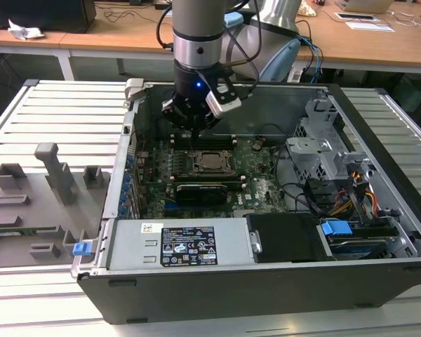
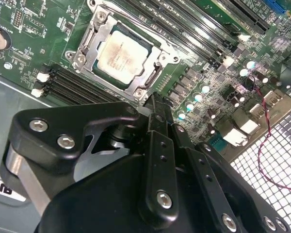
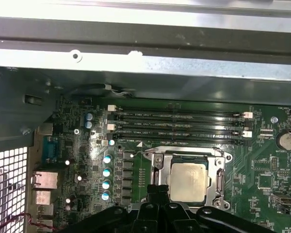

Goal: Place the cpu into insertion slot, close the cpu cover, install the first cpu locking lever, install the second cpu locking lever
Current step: 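Install the first cpu locking lever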

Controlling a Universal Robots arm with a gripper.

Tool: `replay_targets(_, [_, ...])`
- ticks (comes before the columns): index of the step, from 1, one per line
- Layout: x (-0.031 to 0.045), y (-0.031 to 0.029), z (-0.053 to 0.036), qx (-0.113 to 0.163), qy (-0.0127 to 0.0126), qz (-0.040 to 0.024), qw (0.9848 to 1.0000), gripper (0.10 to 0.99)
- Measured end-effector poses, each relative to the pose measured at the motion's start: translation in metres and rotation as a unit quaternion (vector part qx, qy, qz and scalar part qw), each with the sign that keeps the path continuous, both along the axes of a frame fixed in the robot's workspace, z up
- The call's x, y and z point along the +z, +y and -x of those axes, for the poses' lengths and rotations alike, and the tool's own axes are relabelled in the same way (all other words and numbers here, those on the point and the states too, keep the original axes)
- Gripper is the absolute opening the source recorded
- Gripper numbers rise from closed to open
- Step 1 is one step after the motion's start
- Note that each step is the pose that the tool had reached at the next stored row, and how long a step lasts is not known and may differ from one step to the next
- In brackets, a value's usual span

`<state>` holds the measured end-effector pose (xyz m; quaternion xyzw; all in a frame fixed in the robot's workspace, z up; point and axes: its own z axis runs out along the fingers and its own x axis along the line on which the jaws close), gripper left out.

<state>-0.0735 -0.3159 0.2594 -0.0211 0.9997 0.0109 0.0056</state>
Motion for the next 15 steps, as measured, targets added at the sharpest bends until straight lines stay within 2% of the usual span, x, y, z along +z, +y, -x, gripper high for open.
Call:
replay_targets(5, [0.0000,0.0000,0.0040,0.000,-0.0004,0.0000,1.0000,0.106])
replay_targets(13, [-0.0001,0.0000,0.0173,0.000,-0.0024,-0.0001,1.0000,0.106])
replay_targets(15, [0.0001,0.0000,0.0183,0.000,-0.0026,0.0000,1.0000,0.106])
